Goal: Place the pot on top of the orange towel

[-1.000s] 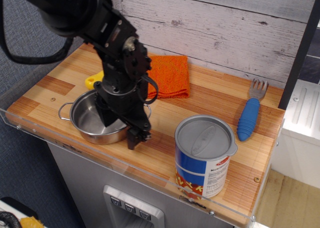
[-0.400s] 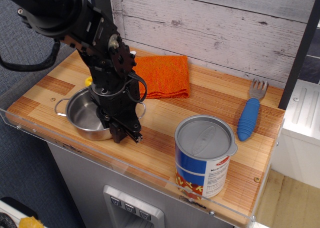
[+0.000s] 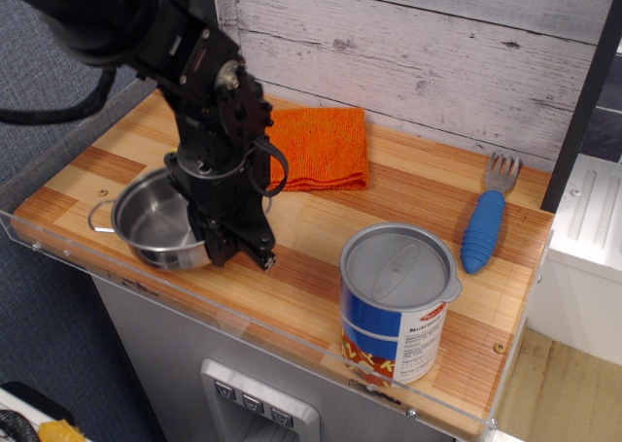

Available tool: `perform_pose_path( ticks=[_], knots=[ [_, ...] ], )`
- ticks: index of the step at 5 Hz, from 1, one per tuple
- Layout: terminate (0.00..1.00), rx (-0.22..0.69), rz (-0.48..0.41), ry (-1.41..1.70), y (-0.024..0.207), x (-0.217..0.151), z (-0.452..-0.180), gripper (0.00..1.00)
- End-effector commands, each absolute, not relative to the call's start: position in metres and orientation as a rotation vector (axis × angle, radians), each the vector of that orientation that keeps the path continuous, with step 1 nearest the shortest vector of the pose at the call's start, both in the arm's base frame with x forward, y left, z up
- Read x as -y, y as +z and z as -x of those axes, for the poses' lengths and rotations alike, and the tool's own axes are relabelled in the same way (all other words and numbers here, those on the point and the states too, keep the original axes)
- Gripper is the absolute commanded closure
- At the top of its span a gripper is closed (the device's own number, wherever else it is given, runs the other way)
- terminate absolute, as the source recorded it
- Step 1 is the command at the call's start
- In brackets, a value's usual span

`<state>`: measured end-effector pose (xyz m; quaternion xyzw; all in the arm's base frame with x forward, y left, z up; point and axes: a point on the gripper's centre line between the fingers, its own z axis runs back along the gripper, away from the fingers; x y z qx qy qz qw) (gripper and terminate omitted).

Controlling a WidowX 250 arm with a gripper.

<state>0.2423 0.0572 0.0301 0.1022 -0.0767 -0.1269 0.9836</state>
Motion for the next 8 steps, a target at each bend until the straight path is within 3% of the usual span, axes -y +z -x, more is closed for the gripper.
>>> perform_pose_path(
  ticks=[1,2,4,6,8],
  knots=[
    [0.00,0.207,-0.300,-0.209,0.062,-0.054,-0.260,1.00],
    [0.00,0.237,-0.319,-0.152,0.070,-0.050,-0.276,1.00],
    [0.00,0.291,-0.241,-0.104,0.084,-0.047,-0.317,1.00],
    [0.00,0.270,-0.197,-0.119,0.071,-0.040,-0.362,1.00],
    [0.00,0.246,-0.200,-0.129,0.059,-0.036,-0.384,1.00]
  ],
)
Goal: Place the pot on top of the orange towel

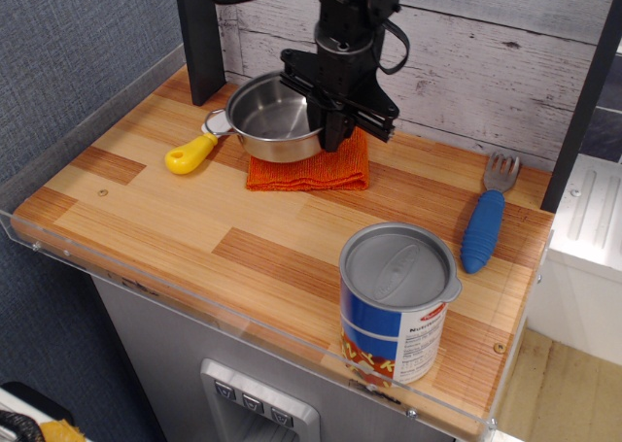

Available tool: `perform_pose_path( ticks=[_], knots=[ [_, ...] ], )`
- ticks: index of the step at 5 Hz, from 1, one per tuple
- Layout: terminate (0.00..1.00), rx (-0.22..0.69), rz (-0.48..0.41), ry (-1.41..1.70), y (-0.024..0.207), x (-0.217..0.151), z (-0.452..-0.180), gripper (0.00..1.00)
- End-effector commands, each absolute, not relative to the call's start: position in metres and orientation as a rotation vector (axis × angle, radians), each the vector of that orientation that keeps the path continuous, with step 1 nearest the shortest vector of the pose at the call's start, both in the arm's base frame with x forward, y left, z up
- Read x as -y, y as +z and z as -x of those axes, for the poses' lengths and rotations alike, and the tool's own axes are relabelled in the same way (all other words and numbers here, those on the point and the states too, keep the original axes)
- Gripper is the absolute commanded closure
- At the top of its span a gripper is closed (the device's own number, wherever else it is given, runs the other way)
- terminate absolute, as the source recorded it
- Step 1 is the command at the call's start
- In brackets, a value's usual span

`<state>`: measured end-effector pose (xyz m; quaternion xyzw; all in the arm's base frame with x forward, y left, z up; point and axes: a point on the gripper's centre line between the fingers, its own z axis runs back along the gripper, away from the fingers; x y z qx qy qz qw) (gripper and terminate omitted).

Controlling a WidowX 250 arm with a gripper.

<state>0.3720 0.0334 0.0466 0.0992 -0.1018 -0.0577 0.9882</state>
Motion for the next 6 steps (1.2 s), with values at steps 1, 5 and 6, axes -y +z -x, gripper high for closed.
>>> perform_pose_path(
  ticks=[1,5,6],
  knots=[
    [0.00,0.224,-0.208,-0.127,0.052,-0.036,-0.383,1.00],
    [0.00,0.333,-0.146,-0.070,0.079,-0.041,-0.375,0.00],
    [0.00,0.342,-0.123,-0.043,0.091,-0.045,-0.362,0.00]
  ],
)
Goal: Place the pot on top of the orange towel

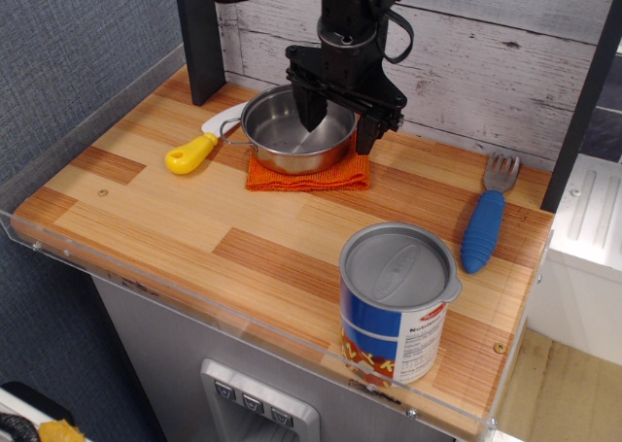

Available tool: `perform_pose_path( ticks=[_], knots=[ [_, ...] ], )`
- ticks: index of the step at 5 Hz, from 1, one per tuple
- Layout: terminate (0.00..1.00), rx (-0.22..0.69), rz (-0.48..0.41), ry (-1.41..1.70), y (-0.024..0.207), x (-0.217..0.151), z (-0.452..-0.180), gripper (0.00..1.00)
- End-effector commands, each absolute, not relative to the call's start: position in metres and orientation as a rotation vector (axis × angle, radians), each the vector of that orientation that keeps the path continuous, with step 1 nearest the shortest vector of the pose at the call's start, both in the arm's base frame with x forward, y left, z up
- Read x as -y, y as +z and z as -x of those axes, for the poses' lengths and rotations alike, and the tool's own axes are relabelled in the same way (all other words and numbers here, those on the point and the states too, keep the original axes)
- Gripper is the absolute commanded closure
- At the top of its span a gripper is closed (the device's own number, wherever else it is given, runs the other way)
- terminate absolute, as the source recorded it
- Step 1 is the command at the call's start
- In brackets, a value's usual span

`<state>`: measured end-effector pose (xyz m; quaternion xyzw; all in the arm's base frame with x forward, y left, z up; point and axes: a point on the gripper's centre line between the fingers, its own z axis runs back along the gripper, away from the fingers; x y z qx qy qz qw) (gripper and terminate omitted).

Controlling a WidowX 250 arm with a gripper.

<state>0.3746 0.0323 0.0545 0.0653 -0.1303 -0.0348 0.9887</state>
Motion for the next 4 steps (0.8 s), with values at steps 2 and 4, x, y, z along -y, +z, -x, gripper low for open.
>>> perform_pose_path(
  ticks=[2,4],
  knots=[
    [0.00,0.326,-0.102,0.063,0.108,-0.050,-0.321,0.00],
    [0.00,0.319,-0.103,0.078,0.135,-0.032,-0.280,0.00]
  ],
)
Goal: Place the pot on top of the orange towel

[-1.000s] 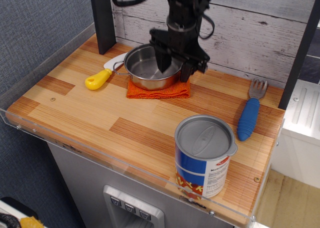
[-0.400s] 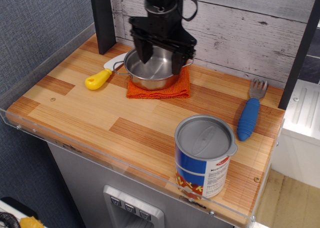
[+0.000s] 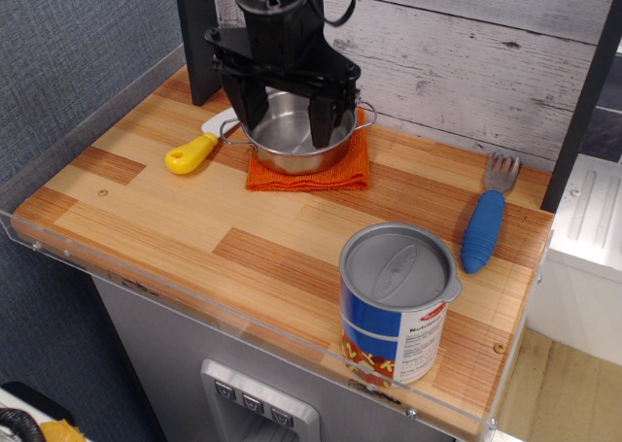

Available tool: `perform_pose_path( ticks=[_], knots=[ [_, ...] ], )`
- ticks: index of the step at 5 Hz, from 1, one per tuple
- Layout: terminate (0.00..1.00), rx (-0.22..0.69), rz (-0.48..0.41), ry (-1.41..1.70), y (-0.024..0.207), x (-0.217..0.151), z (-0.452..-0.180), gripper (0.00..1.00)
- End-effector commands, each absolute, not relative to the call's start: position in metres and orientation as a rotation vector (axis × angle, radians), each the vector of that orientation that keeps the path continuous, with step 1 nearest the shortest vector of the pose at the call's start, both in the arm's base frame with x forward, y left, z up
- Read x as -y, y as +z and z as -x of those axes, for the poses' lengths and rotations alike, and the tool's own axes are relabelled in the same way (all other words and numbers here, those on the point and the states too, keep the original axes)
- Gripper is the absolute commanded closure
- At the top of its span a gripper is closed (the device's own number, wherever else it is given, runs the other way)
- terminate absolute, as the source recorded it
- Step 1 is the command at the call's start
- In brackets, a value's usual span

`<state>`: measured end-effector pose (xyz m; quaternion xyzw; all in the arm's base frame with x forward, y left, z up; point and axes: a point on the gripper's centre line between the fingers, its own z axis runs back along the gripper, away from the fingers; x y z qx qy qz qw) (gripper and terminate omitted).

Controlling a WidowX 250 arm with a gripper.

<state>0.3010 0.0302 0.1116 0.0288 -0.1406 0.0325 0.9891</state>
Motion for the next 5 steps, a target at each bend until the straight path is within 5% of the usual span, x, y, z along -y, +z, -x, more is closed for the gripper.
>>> perform_pose_path(
  ticks=[1,4,5],
  knots=[
    [0.00,0.296,-0.125,0.159,0.150,-0.047,-0.252,0.00],
    [0.00,0.269,-0.189,0.318,0.169,-0.076,-0.214,0.00],
    [1.00,0.269,-0.189,0.318,0.169,-0.076,-0.214,0.00]
  ],
)
